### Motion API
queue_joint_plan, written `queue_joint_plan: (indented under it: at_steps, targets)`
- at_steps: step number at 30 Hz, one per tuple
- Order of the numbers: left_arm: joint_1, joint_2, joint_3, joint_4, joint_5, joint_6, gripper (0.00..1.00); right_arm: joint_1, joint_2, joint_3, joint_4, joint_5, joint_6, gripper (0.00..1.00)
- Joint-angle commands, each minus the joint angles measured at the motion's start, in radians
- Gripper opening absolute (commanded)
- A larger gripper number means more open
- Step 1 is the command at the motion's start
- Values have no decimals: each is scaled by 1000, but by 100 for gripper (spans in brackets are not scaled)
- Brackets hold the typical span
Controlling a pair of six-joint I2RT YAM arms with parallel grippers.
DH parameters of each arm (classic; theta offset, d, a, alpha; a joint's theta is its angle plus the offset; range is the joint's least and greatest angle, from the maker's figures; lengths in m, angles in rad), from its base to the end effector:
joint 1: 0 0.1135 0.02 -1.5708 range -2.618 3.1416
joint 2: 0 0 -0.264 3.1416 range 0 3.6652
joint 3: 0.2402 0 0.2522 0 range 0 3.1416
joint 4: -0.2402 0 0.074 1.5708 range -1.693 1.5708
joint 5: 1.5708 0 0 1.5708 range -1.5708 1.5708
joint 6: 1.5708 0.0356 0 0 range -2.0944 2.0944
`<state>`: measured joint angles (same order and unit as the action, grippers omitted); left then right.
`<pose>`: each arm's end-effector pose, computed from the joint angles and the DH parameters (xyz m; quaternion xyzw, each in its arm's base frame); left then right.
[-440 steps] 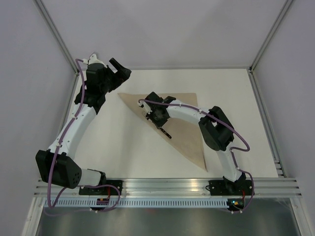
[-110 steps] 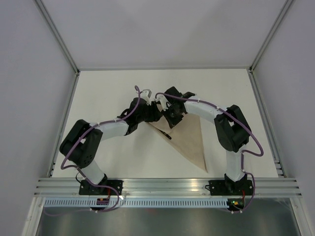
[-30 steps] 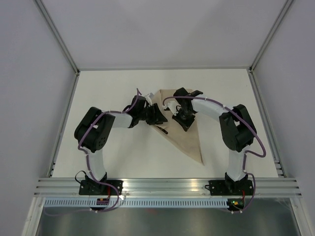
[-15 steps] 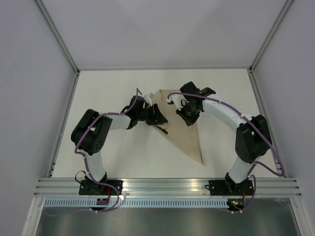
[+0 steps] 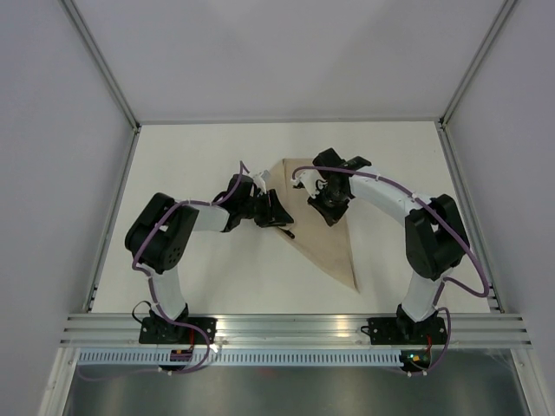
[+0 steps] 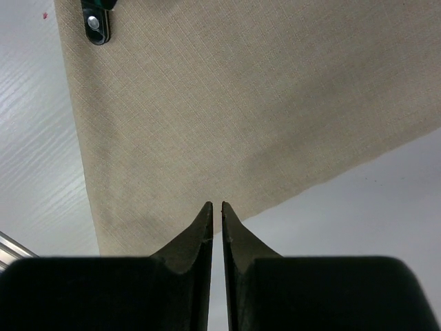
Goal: Fold the napkin, place the utensils inside, and roll it up
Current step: Fold the napkin at the center of the board.
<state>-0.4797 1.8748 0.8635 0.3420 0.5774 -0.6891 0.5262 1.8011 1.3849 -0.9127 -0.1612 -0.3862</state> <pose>0.3116 -0.1840 0.1252 0.0332 0.8711 -0.4441 0.2069 0.3039 0.1831 0.2204 -0.4446 0.8840 0.0881 0.1144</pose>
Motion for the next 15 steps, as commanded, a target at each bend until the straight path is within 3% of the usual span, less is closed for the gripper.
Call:
queue_joint_plan:
  at_steps: [1,9,13,15]
  targets:
    - [0,-35,-15,-11,4,42,48,-3,18,25,29,18,21,14]
    - [-16,-215,-70,110,15,103,59,-64,-28,60,60,32,61,14]
    - [-114,-299,-86,80,-129,216,63,-127,-52,100,78,31,104,14]
    - [-216,-315,-80,45,-210,264,63,-161,-65,131,84,20,133,14]
